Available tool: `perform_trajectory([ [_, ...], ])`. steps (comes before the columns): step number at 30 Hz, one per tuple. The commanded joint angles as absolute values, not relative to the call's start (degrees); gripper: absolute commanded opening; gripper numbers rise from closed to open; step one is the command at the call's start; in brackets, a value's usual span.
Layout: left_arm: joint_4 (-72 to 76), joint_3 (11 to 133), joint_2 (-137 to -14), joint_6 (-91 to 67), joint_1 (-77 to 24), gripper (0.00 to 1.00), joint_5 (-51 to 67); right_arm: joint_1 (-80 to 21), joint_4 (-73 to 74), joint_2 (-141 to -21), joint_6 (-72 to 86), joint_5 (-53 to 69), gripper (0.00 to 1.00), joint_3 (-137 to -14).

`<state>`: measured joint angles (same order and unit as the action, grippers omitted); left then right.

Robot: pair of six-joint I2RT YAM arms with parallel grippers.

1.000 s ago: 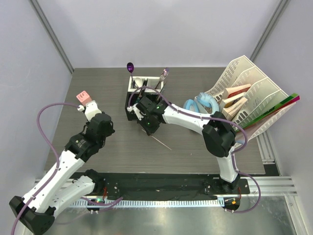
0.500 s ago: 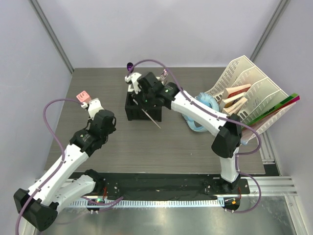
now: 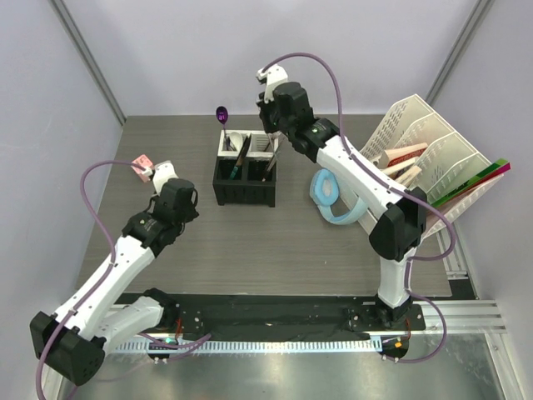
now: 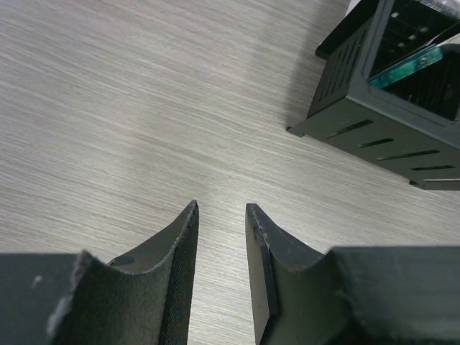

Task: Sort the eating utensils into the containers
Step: Place the chopstick in the container.

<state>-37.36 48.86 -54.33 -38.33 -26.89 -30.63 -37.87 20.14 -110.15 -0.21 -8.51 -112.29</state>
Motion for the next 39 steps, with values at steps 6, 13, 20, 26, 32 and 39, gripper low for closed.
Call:
perform_trajectory([
  [6,-37.9,54.8,-56.4,-34.1,-26.0,0.33,-29.5,-39.1,-8.7,-112.1,13.0,-17.4,0.01,-102.1],
  [13,-36.3,55.1,-58.2,-34.9,-25.9,0.31,-27.2,-42.5,-15.6,-111.8,7.7,-25.0,0.01,-95.6],
  [20,-38.1,55.4,-57.4,-34.5,-26.1,0.31,-26.6,-42.9,-24.4,-108.7,7.6,-28.7,0.01,-84.5],
  [26,-40.0,56.7,-57.6,-34.2,-26.0,0.29,-25.1,-42.9,-31.5,-109.0,6.2,-30.8,0.01,-78.6],
  [32,-41.0,57.1,-57.7,-35.2,-26.1,0.27,-23.9,-43.1,-33.6,-106.4,6.2,-33.5,0.01,-73.7],
  [39,-40.6,57.2,-57.7,-36.6,-26.0,0.24,-21.1,-43.5,-33.6,-104.0,7.2,-36.3,0.14,-70.4],
])
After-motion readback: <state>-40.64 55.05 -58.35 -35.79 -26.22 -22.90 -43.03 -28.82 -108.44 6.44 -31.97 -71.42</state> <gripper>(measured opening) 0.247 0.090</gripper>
